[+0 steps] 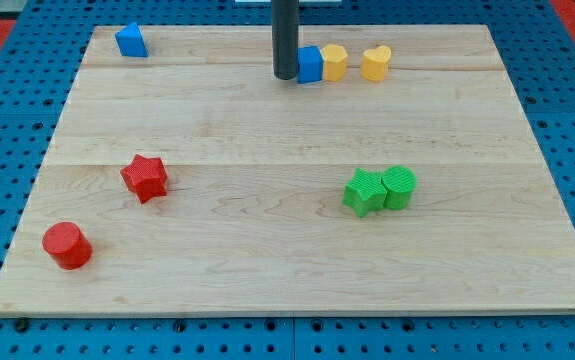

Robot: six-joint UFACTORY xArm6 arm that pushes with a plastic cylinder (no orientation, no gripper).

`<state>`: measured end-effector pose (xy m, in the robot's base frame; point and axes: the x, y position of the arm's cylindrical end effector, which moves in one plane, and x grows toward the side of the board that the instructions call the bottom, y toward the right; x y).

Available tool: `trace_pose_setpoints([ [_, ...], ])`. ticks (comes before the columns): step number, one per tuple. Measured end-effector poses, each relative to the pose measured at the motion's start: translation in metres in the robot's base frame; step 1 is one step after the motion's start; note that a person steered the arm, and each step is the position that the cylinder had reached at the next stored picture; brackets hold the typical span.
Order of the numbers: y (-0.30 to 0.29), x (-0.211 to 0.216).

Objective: Slide the blue triangle closer to the blue cube

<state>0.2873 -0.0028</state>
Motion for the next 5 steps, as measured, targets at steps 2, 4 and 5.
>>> trace_pose_setpoints([
  [2,-0.175,0.030],
  [4,-0.293,-0.026],
  [5,-0.272,-0.069],
])
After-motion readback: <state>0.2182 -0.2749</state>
